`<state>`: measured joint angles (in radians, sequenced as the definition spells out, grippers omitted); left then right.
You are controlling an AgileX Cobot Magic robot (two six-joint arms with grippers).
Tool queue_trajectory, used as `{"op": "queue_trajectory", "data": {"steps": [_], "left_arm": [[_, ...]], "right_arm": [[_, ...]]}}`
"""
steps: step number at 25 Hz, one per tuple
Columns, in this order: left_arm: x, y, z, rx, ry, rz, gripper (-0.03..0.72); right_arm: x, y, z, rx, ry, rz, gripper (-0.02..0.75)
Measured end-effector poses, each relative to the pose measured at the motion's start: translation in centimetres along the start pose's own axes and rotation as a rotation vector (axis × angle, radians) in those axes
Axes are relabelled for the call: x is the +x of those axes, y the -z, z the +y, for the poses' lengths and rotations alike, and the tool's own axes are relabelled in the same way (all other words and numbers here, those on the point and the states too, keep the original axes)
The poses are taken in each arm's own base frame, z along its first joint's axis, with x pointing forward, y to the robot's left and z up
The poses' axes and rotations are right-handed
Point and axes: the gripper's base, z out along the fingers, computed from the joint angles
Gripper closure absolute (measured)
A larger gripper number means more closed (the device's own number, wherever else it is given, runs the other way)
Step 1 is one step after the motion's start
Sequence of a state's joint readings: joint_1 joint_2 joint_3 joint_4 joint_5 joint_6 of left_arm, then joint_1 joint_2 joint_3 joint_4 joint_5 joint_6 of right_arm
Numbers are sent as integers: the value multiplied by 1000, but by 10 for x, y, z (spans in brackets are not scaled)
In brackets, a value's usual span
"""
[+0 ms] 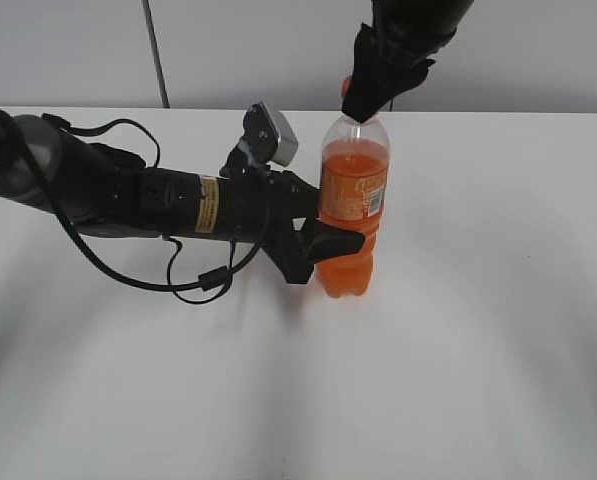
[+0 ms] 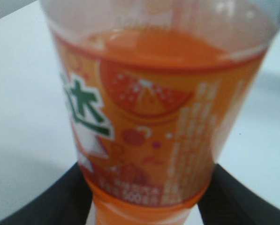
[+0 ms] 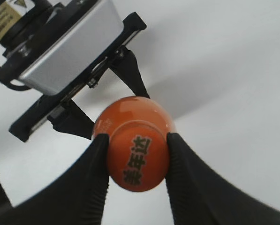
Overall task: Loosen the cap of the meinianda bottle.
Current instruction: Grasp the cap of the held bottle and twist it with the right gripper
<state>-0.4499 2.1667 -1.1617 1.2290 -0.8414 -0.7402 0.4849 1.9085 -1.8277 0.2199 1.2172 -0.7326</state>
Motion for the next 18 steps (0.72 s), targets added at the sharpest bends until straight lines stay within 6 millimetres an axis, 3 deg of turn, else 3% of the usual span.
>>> {"op": "queue_trajectory", "data": {"steps": [7, 18], "left_arm": [[0, 0, 0, 1, -1, 1, 284], [0, 0, 0, 1, -3, 1, 286]], "right_arm": [[-1, 0, 0, -2, 490, -6, 462], [-2, 1, 2, -17, 675, -35, 462]]}}
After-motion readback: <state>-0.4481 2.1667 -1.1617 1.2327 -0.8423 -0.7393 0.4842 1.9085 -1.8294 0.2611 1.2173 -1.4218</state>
